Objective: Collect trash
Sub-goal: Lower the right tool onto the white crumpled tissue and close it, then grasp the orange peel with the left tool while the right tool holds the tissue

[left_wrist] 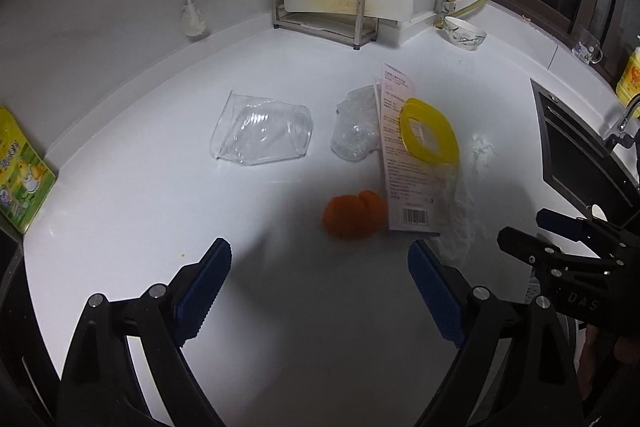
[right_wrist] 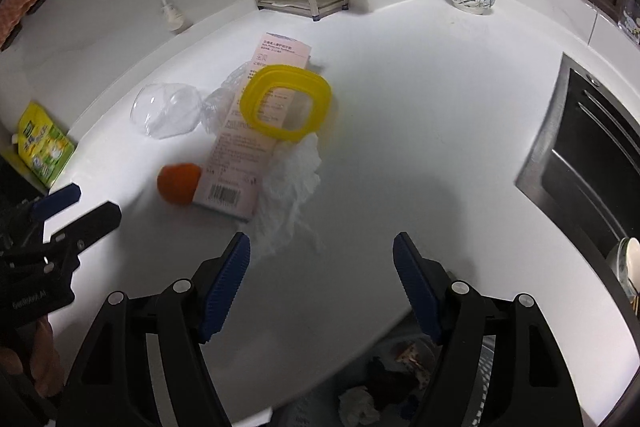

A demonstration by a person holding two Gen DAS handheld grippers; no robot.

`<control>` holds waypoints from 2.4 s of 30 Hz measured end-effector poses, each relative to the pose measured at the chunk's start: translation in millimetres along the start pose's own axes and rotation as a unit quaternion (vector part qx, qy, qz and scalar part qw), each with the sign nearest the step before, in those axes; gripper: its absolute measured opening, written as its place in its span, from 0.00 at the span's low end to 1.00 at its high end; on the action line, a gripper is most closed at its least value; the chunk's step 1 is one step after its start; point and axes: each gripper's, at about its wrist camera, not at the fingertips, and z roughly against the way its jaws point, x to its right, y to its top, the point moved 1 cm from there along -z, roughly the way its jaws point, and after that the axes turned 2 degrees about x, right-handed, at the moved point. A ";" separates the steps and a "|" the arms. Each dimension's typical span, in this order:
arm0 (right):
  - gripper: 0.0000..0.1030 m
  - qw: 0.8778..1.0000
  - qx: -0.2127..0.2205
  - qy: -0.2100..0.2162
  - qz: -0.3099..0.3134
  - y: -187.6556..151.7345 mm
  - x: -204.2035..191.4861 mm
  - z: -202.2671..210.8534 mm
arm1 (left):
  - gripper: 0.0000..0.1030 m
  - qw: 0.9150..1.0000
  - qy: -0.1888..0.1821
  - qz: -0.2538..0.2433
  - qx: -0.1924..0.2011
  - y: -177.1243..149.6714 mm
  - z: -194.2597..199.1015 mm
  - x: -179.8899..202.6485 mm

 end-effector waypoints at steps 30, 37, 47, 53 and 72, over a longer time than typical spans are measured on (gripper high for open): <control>0.37 0.999 0.006 -0.039 0.017 24.6 -22.5 -59.7 | 0.86 0.999 -0.040 -0.017 -0.013 15.2 -53.2 -7.4; 0.20 0.999 0.015 -0.030 0.024 25.1 -23.1 -51.0 | 0.86 0.999 -0.043 -0.015 -0.014 13.5 -56.5 -7.1; 0.18 0.999 0.029 -0.021 -0.012 27.0 -1.4 -33.1 | 0.86 0.999 -0.043 -0.020 -0.020 10.7 -69.0 -0.2; 0.18 0.999 0.029 -0.017 -0.014 24.1 2.8 -26.1 | 0.88 0.998 -0.050 -0.017 -0.021 11.1 -78.7 2.8; 0.18 0.999 0.025 -0.014 -0.019 12.5 2.6 -20.8 | 0.37 0.997 -0.073 -0.002 -0.016 13.5 -74.7 12.6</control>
